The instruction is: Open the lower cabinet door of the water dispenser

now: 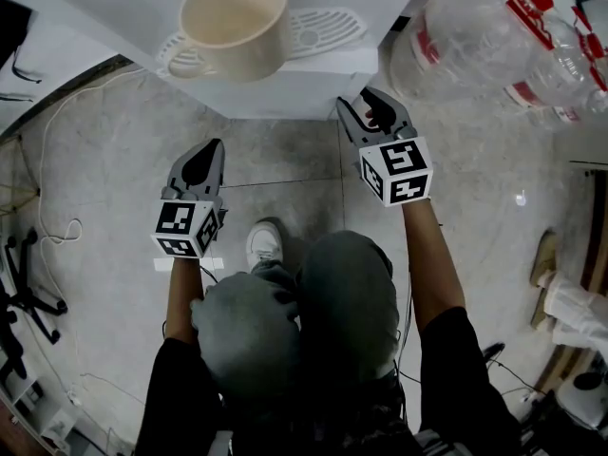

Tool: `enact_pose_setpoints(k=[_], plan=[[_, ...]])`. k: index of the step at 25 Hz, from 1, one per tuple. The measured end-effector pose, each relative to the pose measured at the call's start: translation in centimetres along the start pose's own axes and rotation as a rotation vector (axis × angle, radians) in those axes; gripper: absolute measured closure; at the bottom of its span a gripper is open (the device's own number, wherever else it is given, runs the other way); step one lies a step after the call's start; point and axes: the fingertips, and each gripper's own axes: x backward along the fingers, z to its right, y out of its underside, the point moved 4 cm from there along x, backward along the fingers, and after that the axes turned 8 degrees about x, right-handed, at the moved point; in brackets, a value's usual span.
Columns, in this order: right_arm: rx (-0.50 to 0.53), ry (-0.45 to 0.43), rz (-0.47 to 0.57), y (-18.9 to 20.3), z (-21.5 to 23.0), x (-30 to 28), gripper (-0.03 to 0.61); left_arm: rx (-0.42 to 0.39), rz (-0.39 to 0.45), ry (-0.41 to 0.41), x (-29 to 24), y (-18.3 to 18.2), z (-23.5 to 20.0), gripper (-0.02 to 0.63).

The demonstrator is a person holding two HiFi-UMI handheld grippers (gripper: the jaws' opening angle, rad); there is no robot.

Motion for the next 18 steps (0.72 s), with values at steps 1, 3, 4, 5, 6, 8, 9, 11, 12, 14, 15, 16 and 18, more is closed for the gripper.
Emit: enact_pose_setpoints(k=[1,3,4,5,6,8,9,11,12,14,15,16,18], plan=[[0.003,-0.003,0.000,0.0,-0.1,0.2,0.400,-0.001,0.001,0.001,0.0,0.0,0.0,0.601],[0.004,-0.010,0.000,0.2,-0.4,0.5,0.400,-0.005,-0.002,0.002,0.1,-0.1,0.1,0.601],[0.004,-0.014,-0.001,0.3,-0.5,0.7,0.400,-0.006,-0.004,0.003,0.1,0.0,0.1,0.601],[0.005,-0.019,-0.002,0.4,-0.7,0.9,0.403,-0.005,-0.006,0.003,0.2,0.1,0.1,0.601],[0.009,-0.022,-0.005,0.5,-0.8,1.1,0.407,-0.001,-0.007,0.001,0.2,0.1,0.1,0.601],[0.019,-0.027,-0.012,0.5,-1.2,1.4,0.408,0.010,-0.011,0.000,0.2,0.3,0.1,0.601],[0.022,-0.028,-0.016,0.6,-1.4,1.6,0.408,0.012,-0.017,0.003,0.3,0.3,0.2,0.601],[0.019,-0.028,-0.026,0.6,-1.7,1.9,0.408,0.010,-0.037,0.012,0.4,0.4,0.6,0.601],[0.012,-0.026,-0.030,0.6,-1.9,2.1,0.408,0.009,-0.048,0.015,0.5,0.3,0.8,0.601],[-0.010,-0.019,-0.041,0.6,-2.2,2.3,0.408,0.017,-0.073,0.020,0.9,0.1,1.2,0.601],[-0.023,-0.013,-0.049,0.6,-2.4,2.5,0.408,0.023,-0.087,0.022,1.2,-0.1,1.4,0.601],[-0.038,-0.007,-0.058,0.6,-2.6,2.7,0.408,0.030,-0.103,0.024,1.6,-0.3,1.5,0.601],[-0.060,0.004,-0.078,0.5,-3.0,3.0,0.408,0.038,-0.137,0.029,2.5,-0.7,1.9,0.601]])
